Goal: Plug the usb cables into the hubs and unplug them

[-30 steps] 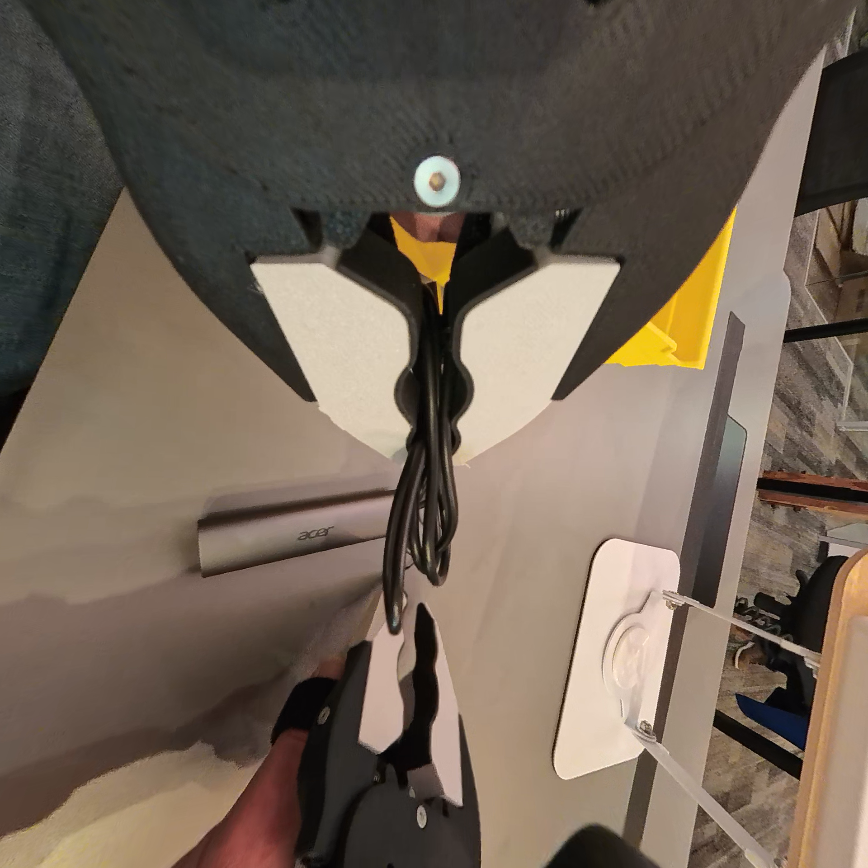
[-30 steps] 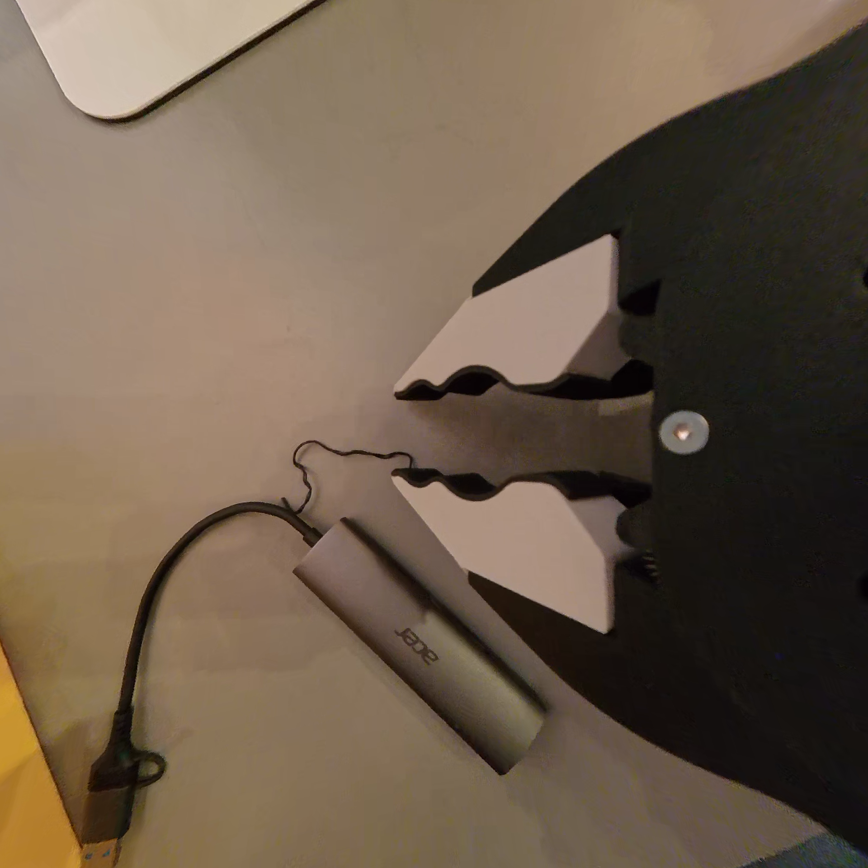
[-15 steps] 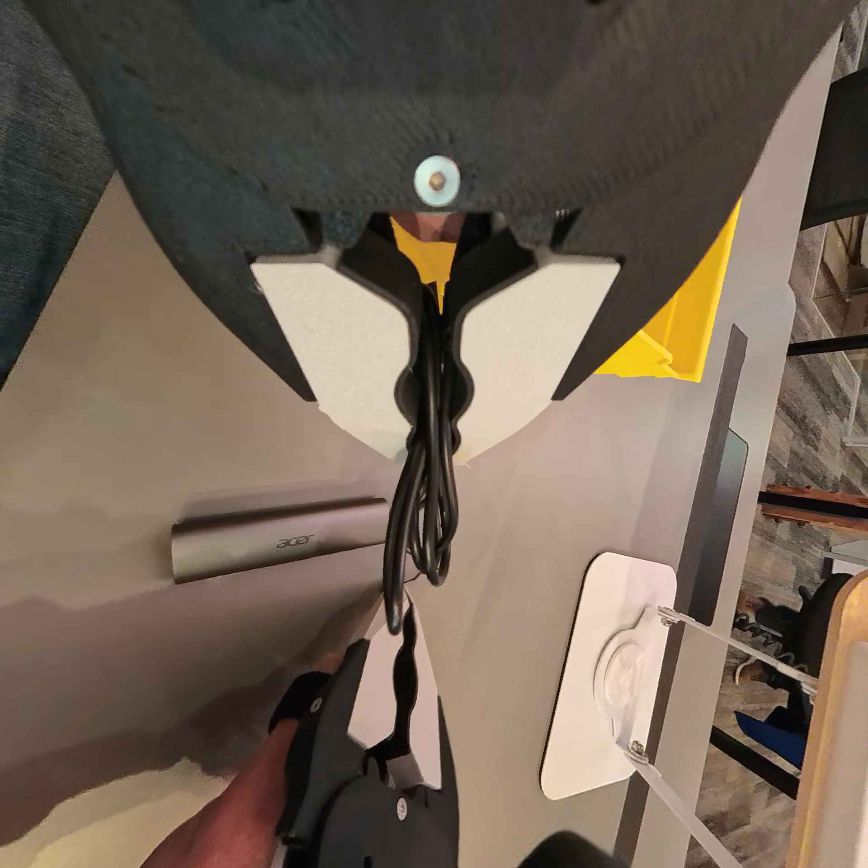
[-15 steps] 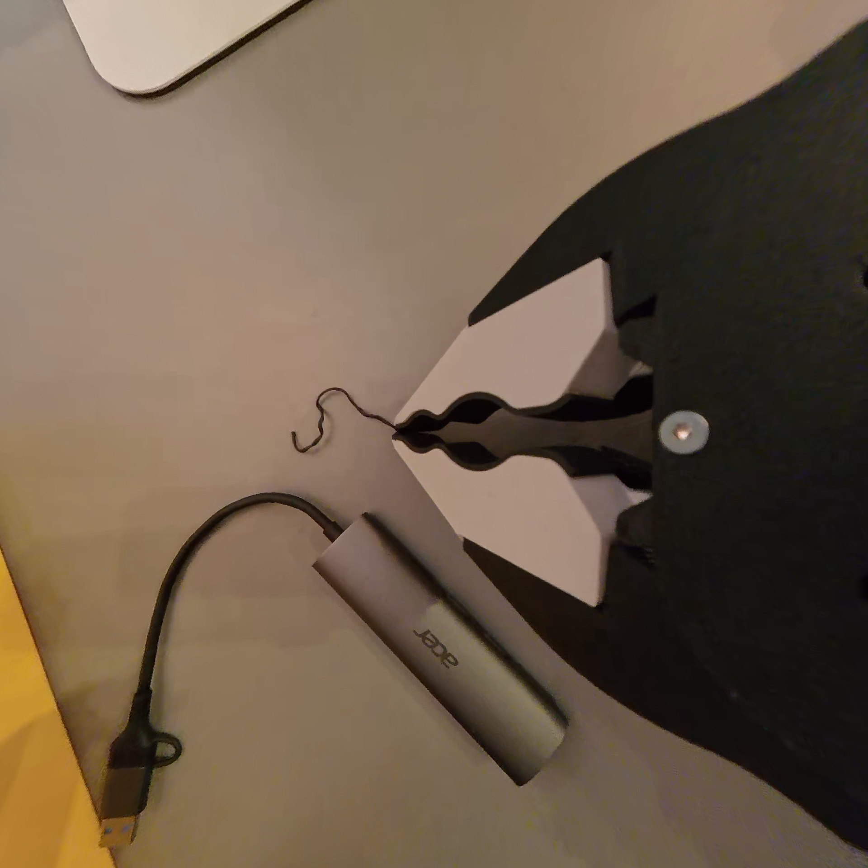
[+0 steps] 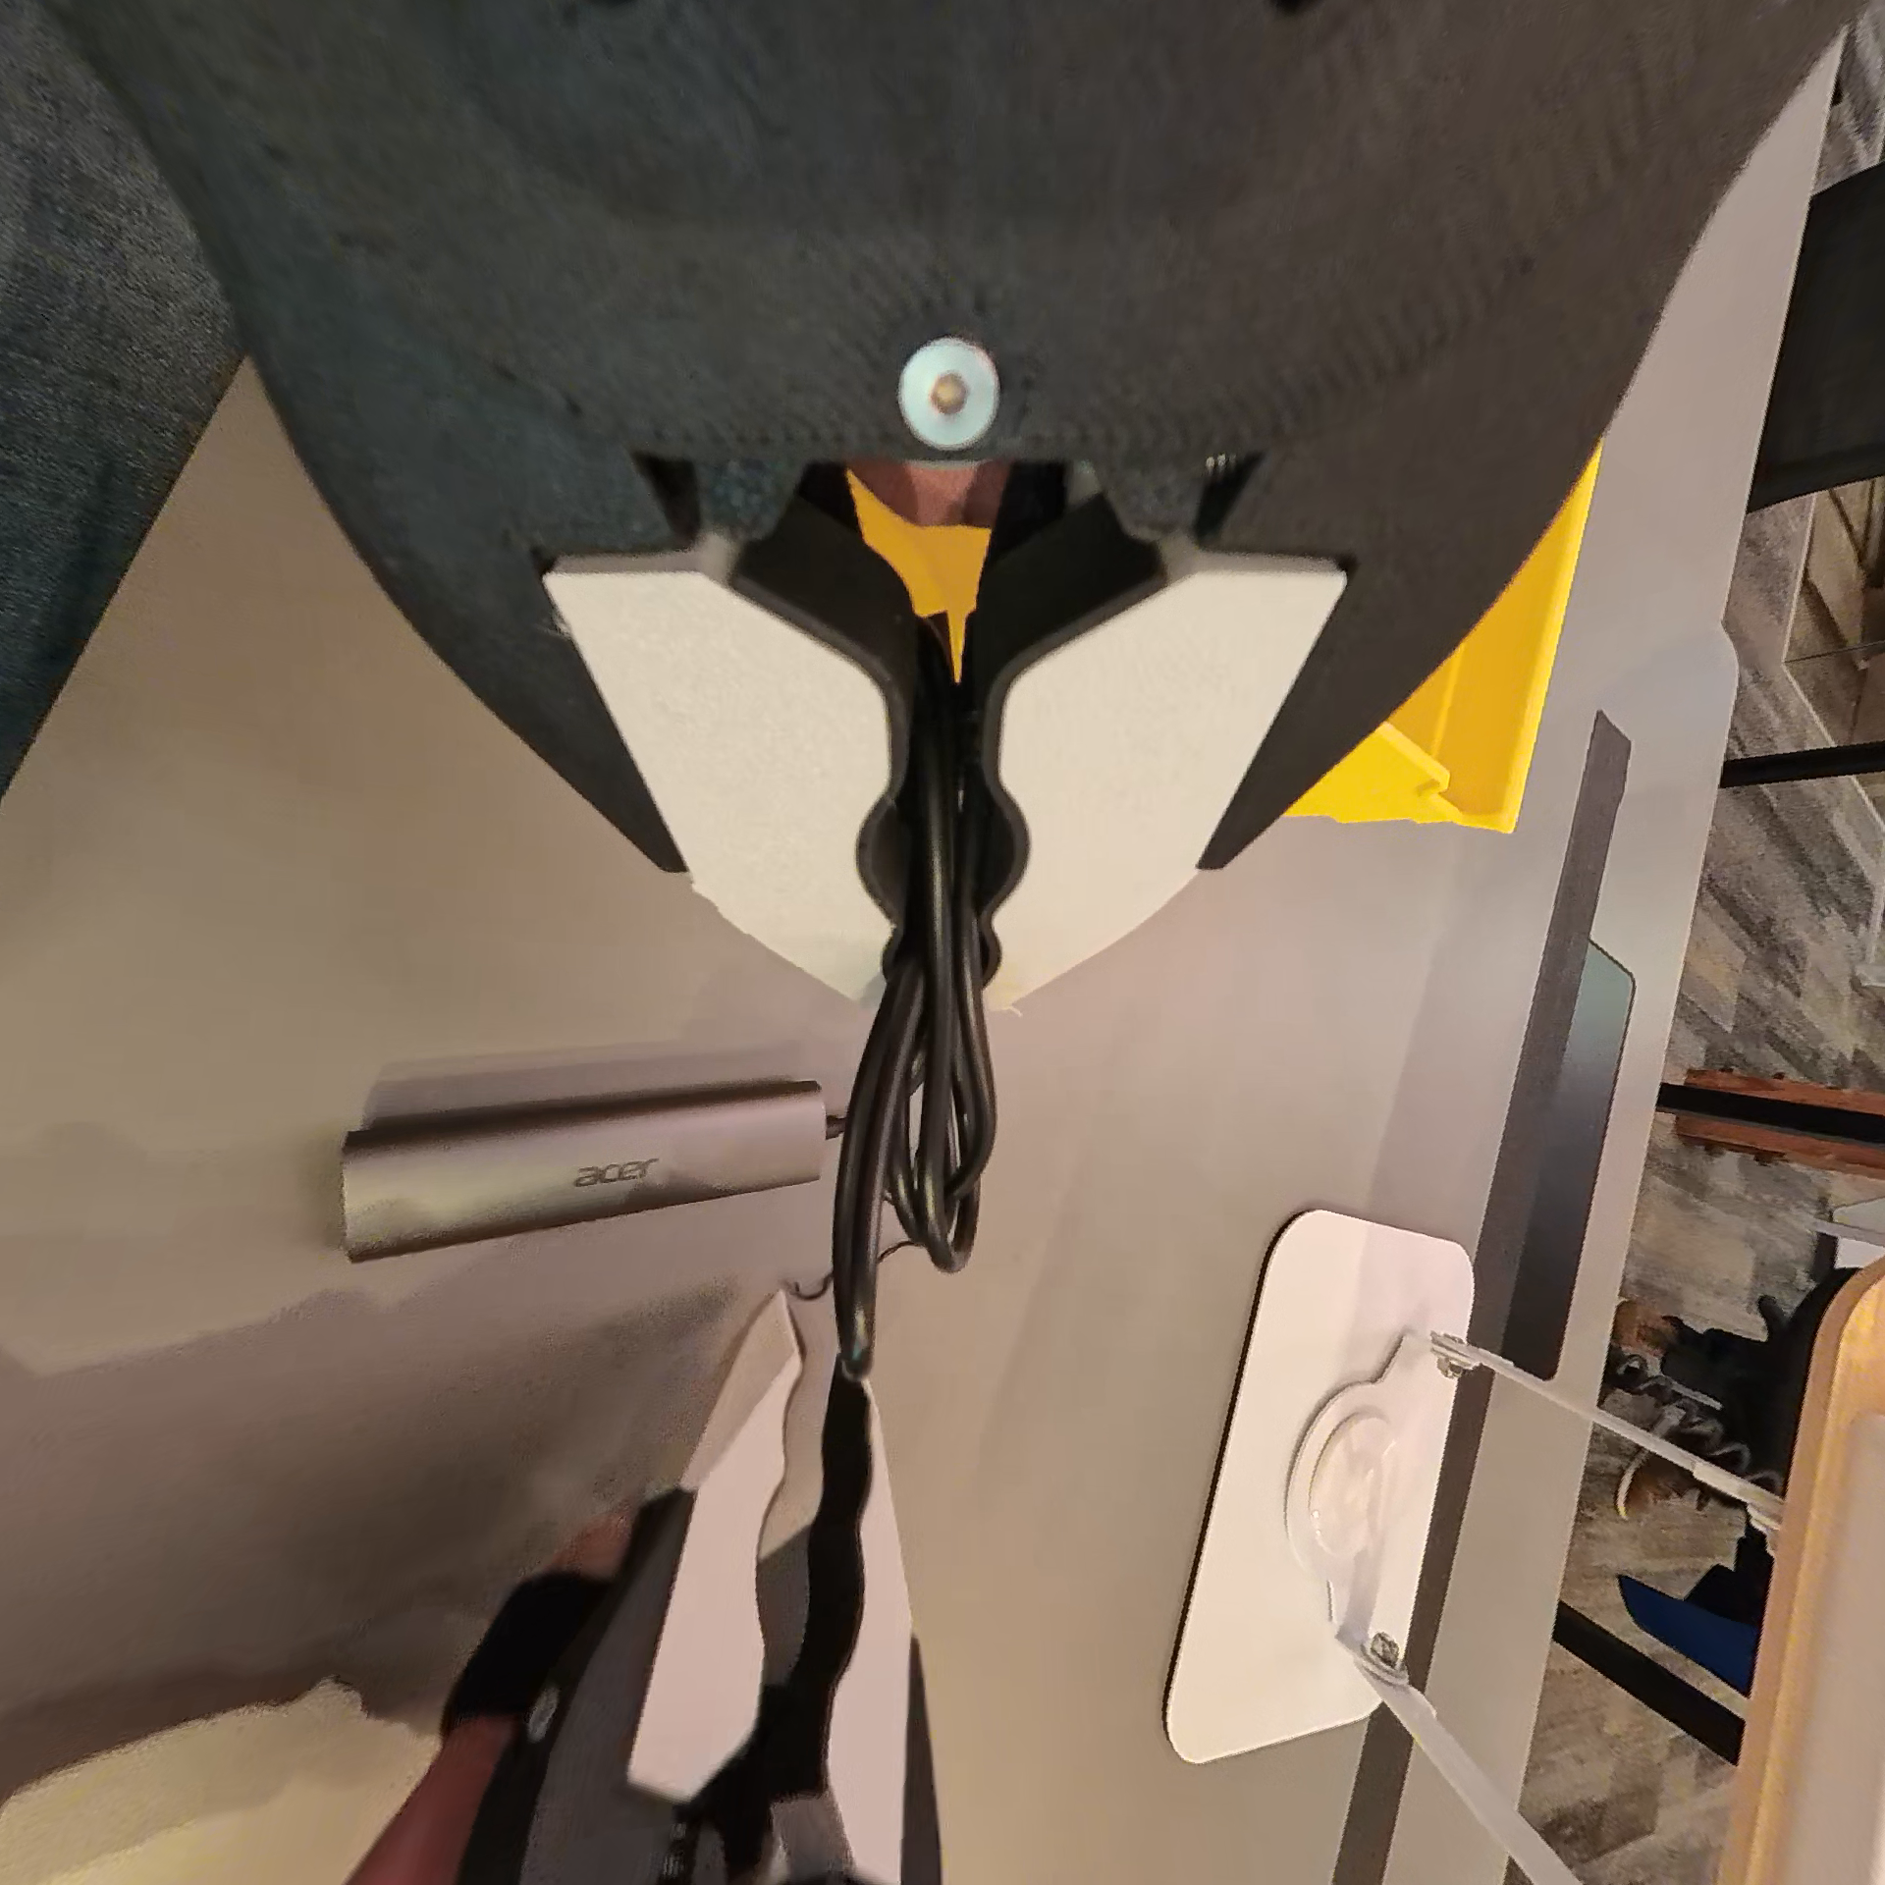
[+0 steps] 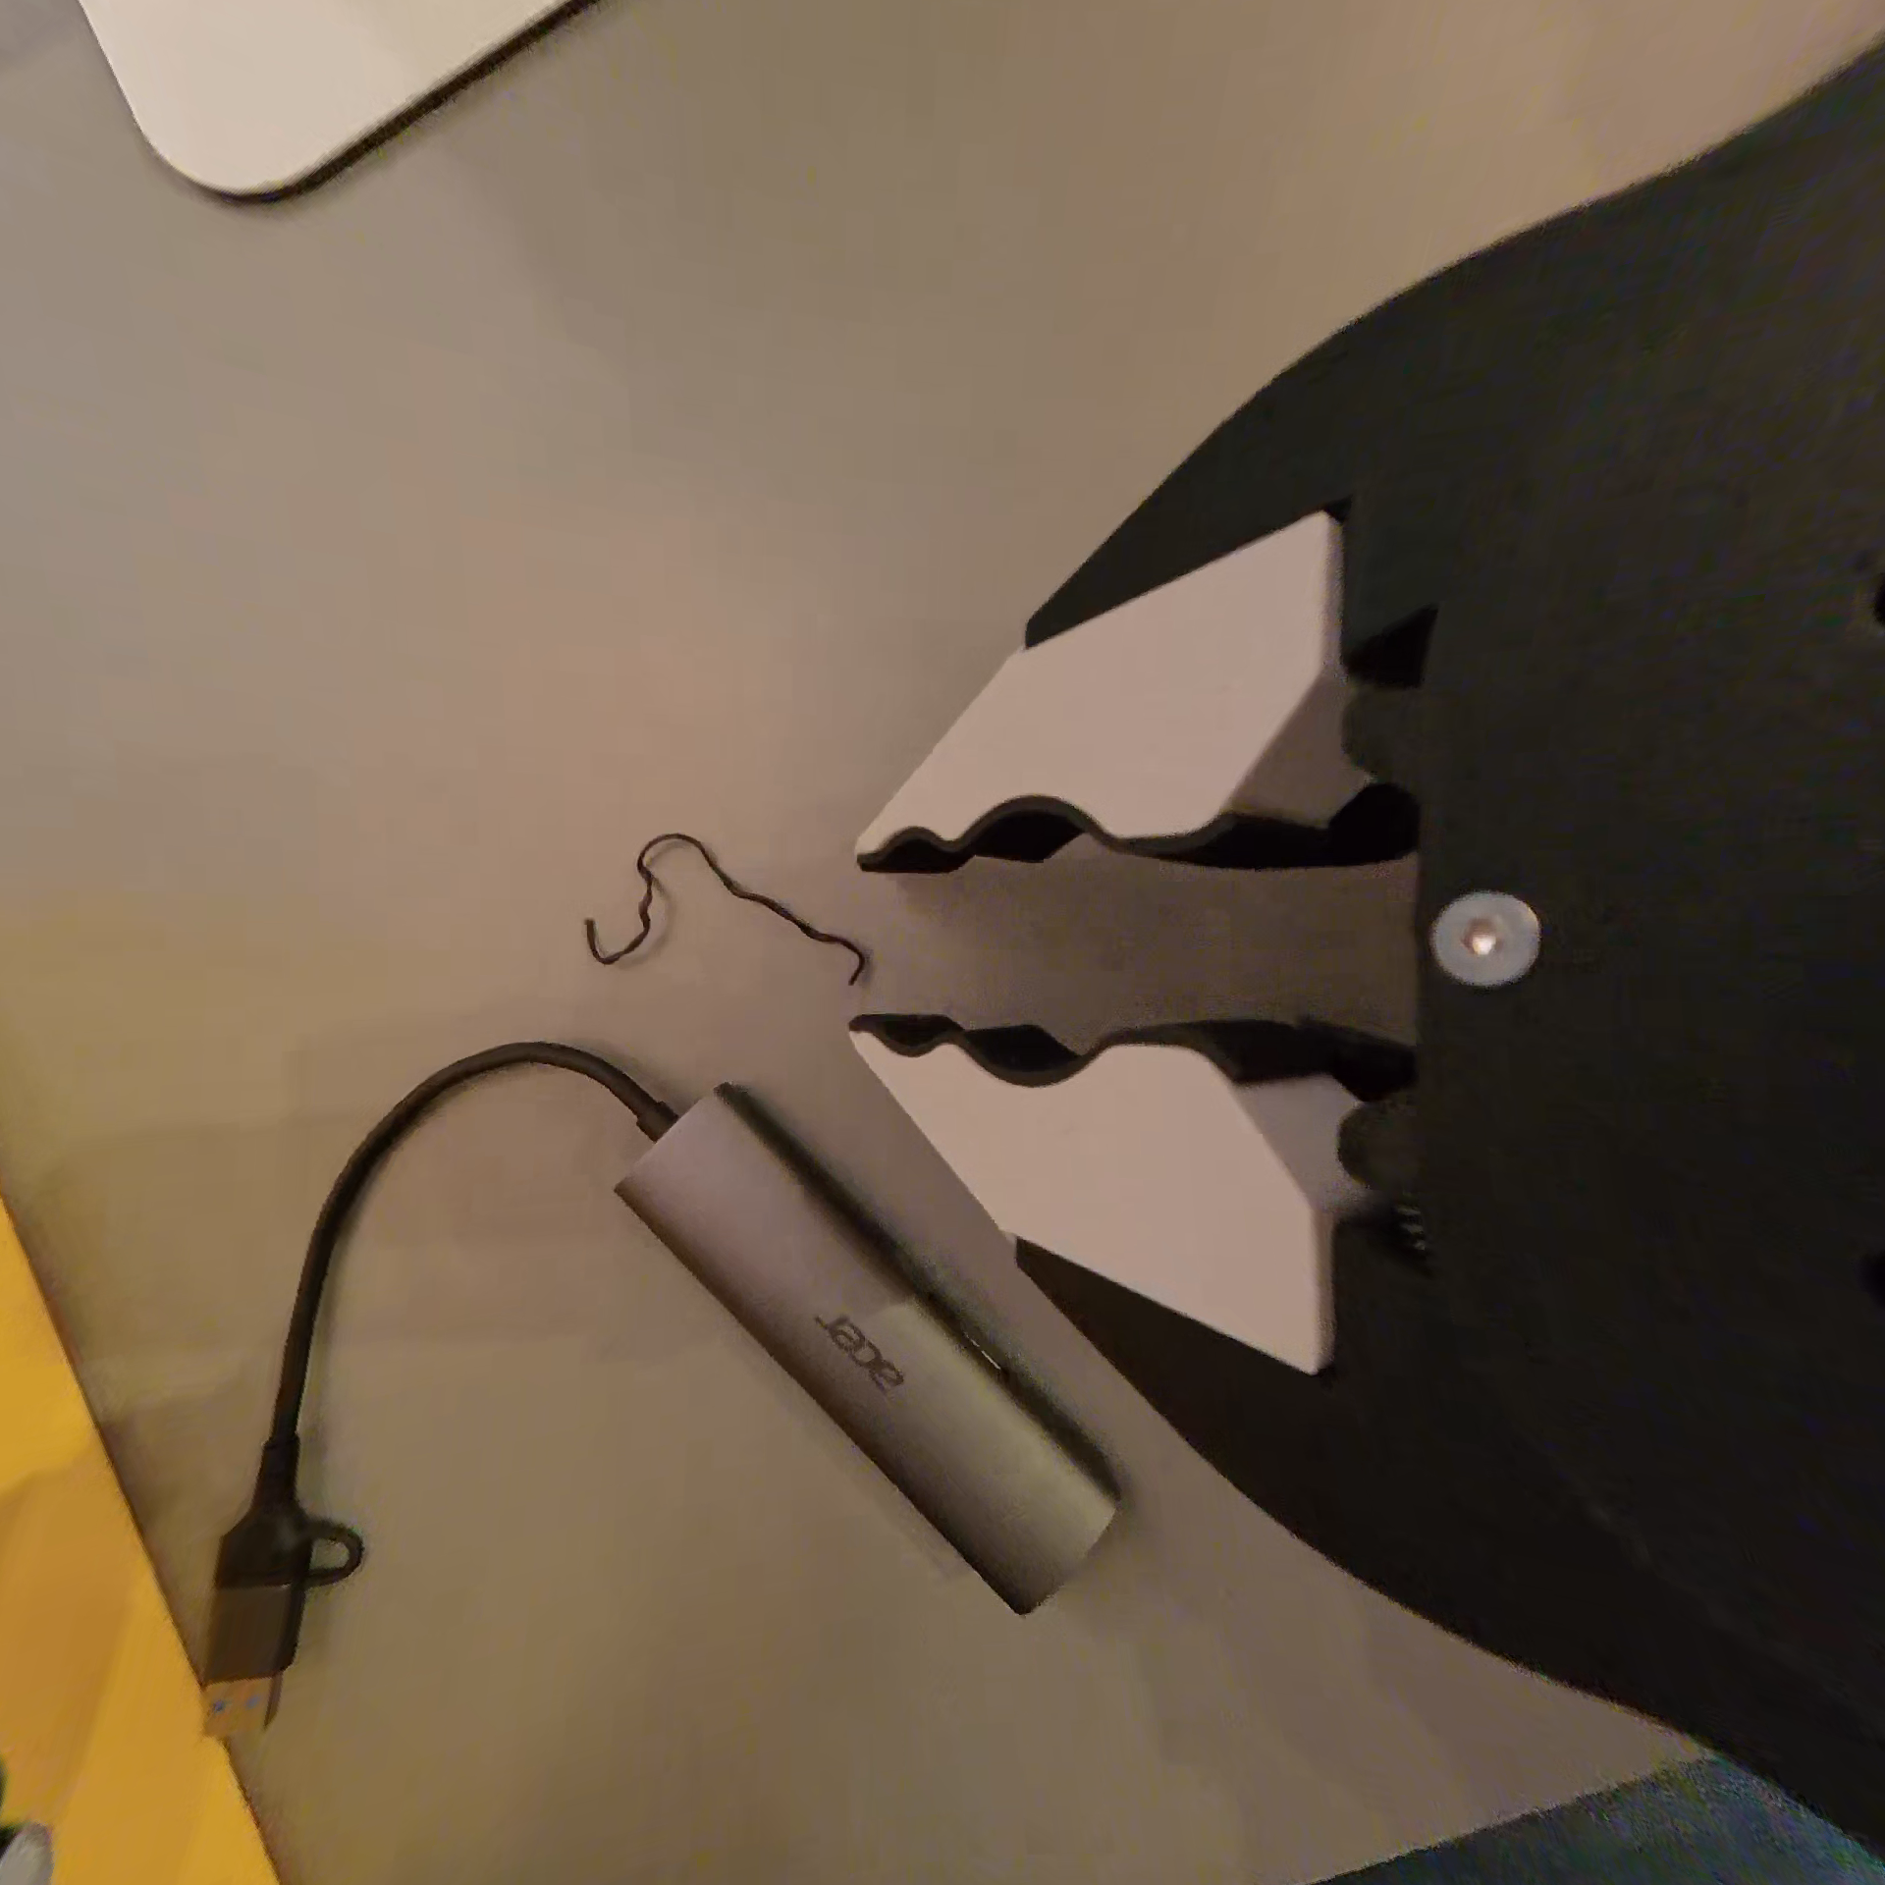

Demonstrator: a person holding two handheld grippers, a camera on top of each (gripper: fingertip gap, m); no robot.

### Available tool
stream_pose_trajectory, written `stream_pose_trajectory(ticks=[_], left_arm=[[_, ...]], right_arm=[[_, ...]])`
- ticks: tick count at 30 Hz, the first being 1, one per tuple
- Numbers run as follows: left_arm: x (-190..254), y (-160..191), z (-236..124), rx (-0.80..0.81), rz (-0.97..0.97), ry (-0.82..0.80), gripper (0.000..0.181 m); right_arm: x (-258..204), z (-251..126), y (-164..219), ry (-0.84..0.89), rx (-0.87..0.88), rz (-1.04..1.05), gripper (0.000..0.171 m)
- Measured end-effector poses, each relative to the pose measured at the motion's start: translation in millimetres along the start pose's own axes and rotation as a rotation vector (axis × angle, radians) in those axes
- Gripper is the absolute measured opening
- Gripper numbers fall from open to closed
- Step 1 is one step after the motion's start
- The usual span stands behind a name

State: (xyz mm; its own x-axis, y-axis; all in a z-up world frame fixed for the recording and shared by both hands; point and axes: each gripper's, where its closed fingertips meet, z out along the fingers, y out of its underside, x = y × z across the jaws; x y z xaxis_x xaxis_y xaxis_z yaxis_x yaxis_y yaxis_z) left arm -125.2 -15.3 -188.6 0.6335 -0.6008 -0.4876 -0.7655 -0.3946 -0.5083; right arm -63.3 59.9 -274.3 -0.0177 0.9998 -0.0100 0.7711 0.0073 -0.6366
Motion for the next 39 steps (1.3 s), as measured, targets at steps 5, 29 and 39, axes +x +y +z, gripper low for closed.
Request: stream_pose_trajectory(ticks=[5,29,39], left_arm=[[-0.9,0.9,-0.2,-0.003,-0.003,-0.003,0.006],[-3.4,-1.9,-6.3,0.024,-0.003,-0.005,0.006],[5.3,-8.1,-3.3,0.055,-0.058,0.158,0.006]], right_arm=[[-5.6,13.3,0.6,0.040,-0.042,-0.007,0.017],[0.5,-38.1,-9.7,0.105,0.089,-0.029,0.000],[-34.2,-121.3,-42.7,0.012,0.313,-0.314,0.000]])
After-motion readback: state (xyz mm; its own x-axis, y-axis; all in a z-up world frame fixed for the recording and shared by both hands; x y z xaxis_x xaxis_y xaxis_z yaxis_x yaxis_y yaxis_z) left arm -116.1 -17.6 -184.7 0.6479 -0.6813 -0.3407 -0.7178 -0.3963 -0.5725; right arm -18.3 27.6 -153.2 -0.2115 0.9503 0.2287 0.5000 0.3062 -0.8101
